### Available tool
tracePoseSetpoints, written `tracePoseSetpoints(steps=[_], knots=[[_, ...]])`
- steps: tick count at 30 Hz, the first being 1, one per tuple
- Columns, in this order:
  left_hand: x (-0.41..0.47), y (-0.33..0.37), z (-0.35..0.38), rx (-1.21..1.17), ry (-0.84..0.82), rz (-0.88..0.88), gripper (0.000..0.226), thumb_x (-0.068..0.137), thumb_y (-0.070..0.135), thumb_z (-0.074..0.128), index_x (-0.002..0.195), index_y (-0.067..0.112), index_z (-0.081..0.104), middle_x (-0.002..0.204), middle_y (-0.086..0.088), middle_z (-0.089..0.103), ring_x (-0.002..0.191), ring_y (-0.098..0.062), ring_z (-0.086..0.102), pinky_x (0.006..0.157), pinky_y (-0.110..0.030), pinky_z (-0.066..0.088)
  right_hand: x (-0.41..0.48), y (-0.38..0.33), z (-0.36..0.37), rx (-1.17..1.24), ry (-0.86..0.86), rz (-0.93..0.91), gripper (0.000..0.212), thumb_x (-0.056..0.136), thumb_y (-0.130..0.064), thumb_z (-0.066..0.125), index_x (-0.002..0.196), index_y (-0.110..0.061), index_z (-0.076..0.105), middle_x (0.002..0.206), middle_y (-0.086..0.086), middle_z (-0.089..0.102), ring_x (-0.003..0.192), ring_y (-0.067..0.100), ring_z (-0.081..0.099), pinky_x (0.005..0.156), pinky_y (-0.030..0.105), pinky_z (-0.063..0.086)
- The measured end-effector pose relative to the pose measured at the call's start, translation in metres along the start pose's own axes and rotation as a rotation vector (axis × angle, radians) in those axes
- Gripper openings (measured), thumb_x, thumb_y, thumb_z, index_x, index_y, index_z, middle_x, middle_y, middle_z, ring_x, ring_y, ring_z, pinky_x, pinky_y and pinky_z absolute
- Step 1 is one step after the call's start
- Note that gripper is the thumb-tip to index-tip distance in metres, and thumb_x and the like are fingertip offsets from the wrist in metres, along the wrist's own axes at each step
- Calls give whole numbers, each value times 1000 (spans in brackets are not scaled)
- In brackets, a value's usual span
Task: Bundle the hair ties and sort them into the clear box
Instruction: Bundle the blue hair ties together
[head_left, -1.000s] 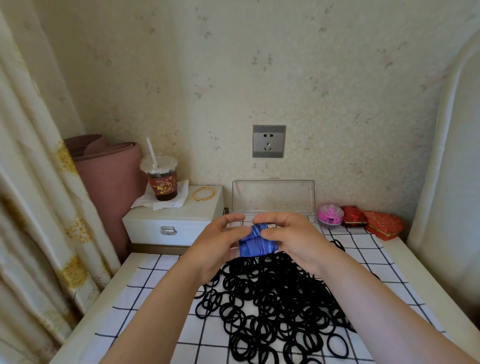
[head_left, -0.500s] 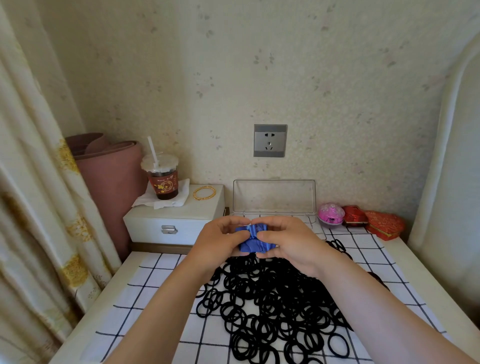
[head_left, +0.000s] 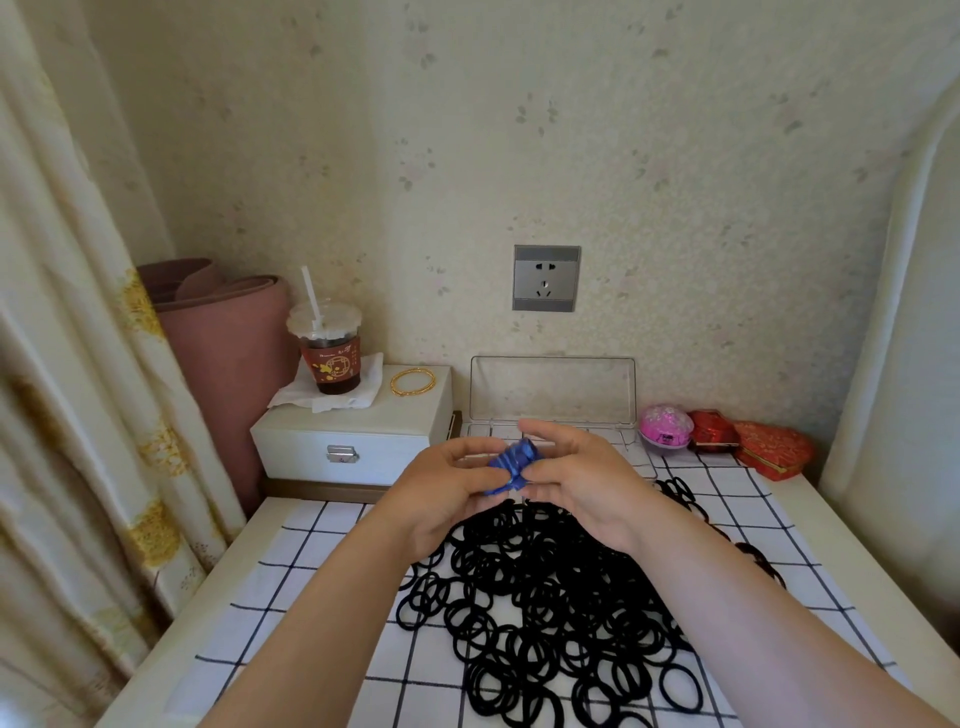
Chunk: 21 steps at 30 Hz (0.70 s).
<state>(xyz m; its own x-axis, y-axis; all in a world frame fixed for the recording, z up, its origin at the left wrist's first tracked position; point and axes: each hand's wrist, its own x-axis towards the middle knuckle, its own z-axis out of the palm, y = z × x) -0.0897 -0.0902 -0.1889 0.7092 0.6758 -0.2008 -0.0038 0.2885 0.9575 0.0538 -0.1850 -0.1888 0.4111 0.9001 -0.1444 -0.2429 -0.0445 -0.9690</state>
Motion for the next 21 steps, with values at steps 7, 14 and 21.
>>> tracePoseSetpoints(steps=[7, 14, 21], knots=[[2, -7, 0, 221, 179, 109, 33, 76, -7, 74, 104, 9, 67, 100, -14, 73, 88, -23, 72, 82, -32, 60, -1, 8, 7, 21, -56, 167, 21, 93, -8, 61, 110, -5, 72, 101, 12, 76, 98, 26, 72, 92, 38, 56], [7, -9, -7, 508, 122, 143, 31, 75, 21, 81, 102, 20, 66, 91, -3, 74, 85, -17, 72, 79, -32, 58, 8, 19, 16, -103, 116, 21, 19, 92, -11, 69, 111, -10, 71, 98, 7, 78, 92, 21, 75, 89, 37, 59], [33, -21, -23, 846, 219, 186, 47, 95, 18, 54, 142, 21, 45, 142, 0, 51, 124, -14, 50, 99, -24, 40, 50, 4, 15, -394, 347, -135, 20, 89, -6, 71, 109, -5, 71, 95, 12, 72, 71, 24, 71, 55, 30, 58]])
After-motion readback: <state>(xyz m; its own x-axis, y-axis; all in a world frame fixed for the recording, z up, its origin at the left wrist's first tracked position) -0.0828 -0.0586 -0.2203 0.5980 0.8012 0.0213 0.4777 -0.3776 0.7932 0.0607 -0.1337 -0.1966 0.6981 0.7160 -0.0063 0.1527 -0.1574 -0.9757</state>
